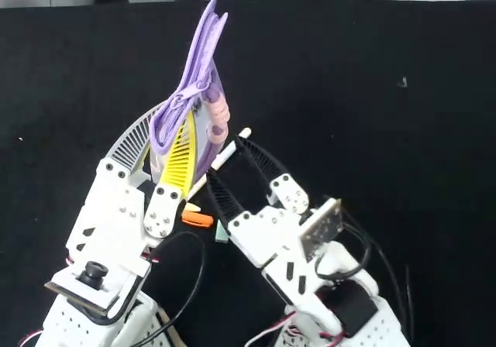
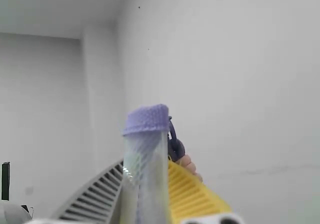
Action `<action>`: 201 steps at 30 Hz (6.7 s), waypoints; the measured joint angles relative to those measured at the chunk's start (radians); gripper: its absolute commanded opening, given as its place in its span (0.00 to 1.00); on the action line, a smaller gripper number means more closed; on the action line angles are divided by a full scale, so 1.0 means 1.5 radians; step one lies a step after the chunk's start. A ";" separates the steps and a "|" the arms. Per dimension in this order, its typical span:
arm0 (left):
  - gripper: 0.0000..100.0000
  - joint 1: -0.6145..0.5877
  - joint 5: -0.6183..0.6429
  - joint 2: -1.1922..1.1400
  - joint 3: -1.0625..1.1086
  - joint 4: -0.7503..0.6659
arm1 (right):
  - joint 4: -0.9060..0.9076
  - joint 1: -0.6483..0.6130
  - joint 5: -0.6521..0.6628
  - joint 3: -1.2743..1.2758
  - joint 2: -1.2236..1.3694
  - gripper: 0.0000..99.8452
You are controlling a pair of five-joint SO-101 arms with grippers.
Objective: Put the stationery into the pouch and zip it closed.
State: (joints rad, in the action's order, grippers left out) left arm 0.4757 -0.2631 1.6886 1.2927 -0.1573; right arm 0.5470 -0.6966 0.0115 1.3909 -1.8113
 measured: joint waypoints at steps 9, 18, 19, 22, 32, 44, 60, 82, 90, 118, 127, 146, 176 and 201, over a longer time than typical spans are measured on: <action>0.03 0.000 0.000 0.000 0.000 0.000 | -0.071 -0.041 -0.027 0.043 0.000 0.20; 0.03 -0.001 0.054 0.001 -0.016 0.046 | -0.160 -0.029 -0.029 0.102 0.000 0.01; 0.03 -0.001 0.055 0.001 -0.024 0.063 | -0.162 -0.015 -0.029 0.102 0.000 0.01; 0.03 0.001 0.060 0.000 -0.045 0.093 | -0.165 0.034 -0.029 0.102 0.000 0.01; 0.03 0.000 0.060 0.002 -0.052 0.116 | -0.139 0.253 -0.011 -0.050 0.001 0.01; 0.03 0.000 0.060 0.068 -0.053 0.176 | -0.104 0.395 0.081 -0.498 0.291 0.01; 0.03 0.006 0.060 0.077 -0.140 0.221 | -0.025 0.552 0.092 -1.176 0.907 0.01; 0.03 0.007 0.061 0.069 -0.154 0.255 | 0.077 0.599 0.143 -1.773 1.426 0.01; 0.03 0.007 0.061 0.063 -0.170 0.257 | 0.148 0.597 0.132 -1.790 1.487 0.01; 0.03 0.006 0.063 0.037 -0.219 0.266 | 0.615 0.530 0.198 -1.796 1.620 0.01; 0.03 0.005 0.063 0.037 -0.219 0.266 | 0.665 0.518 0.203 -1.796 1.647 0.01; 0.03 0.005 0.064 0.021 -0.210 0.284 | 0.605 0.568 0.274 -1.797 1.788 0.01; 0.03 0.007 0.068 0.030 -0.221 0.281 | 0.668 0.660 0.313 -2.024 1.923 0.01; 0.18 0.146 0.062 0.086 -0.172 0.357 | 0.626 0.767 0.282 -1.761 1.220 0.01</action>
State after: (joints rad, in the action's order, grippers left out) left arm 0.6951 -0.1695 1.8174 1.0349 0.3782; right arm 1.4860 0.4542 0.4350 -1.2513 0.0192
